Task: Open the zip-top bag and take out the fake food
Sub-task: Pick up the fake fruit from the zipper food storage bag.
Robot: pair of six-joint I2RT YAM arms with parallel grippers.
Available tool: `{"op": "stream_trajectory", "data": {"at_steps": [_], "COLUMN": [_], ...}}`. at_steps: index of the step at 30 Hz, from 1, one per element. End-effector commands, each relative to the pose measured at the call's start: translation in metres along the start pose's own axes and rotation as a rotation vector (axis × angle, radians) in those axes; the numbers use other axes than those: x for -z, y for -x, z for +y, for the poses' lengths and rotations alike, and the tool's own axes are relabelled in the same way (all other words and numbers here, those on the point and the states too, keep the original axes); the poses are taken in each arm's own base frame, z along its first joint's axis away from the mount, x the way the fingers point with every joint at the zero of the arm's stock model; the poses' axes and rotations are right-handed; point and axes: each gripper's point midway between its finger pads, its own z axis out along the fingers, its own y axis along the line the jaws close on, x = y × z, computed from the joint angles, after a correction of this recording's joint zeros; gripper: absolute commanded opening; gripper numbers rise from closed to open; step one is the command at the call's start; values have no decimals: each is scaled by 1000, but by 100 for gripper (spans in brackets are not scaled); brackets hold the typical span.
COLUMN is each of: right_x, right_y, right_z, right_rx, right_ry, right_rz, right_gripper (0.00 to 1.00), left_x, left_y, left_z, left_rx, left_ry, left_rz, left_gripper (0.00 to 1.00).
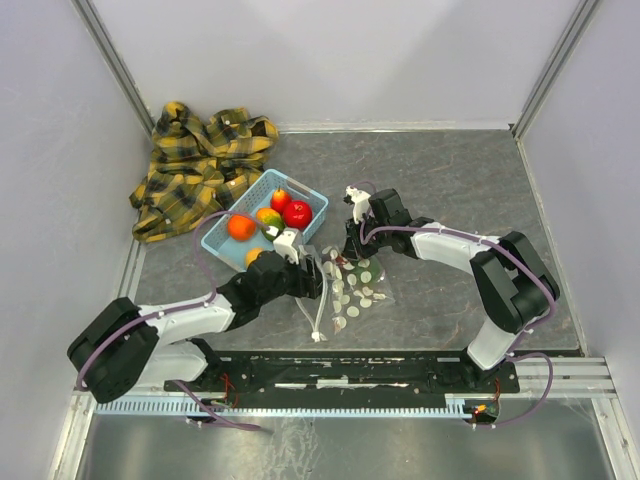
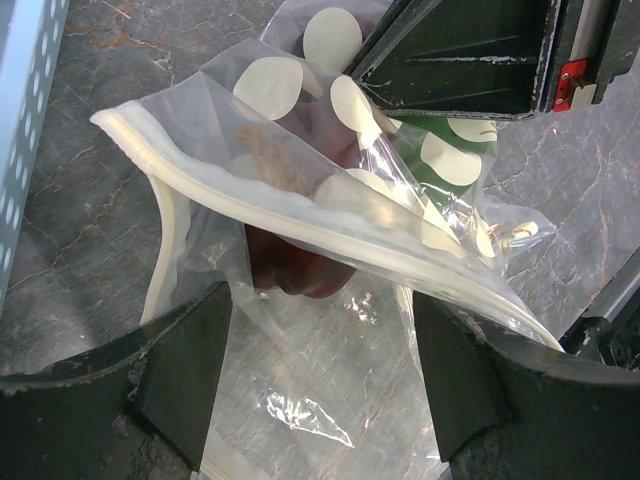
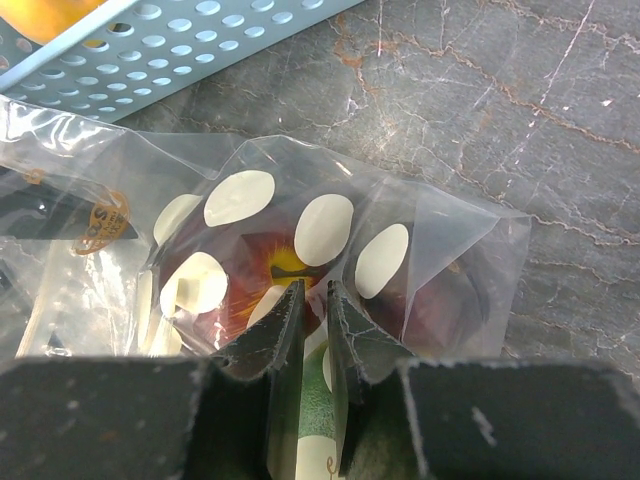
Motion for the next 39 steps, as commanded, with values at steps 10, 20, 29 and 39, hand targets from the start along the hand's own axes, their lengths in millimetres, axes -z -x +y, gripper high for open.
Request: {"op": "stream_trajectory", "data": {"at_steps": [10, 20, 29, 39], "right_x": [-1, 2, 2, 5], "right_y": [10, 4, -5, -5], "right_z": [15, 23, 30, 34], "right_rx": [30, 52, 67, 71], "right_ry": [68, 101, 121, 124], "right_rz": [-26, -6, 12, 9], "right_gripper": [23, 23, 24, 24], "left_x": [-5, -5, -3, 2], "left_y": [7, -1, -8, -14], "left_z": [-10, -15, -23, -28], "left_rx": [-43, -52, -74, -74], "left_ry": [-71, -106, -128, -137], "left_rz": [-63, -56, -47, -52], "left_gripper": [80, 80, 80, 80]}}
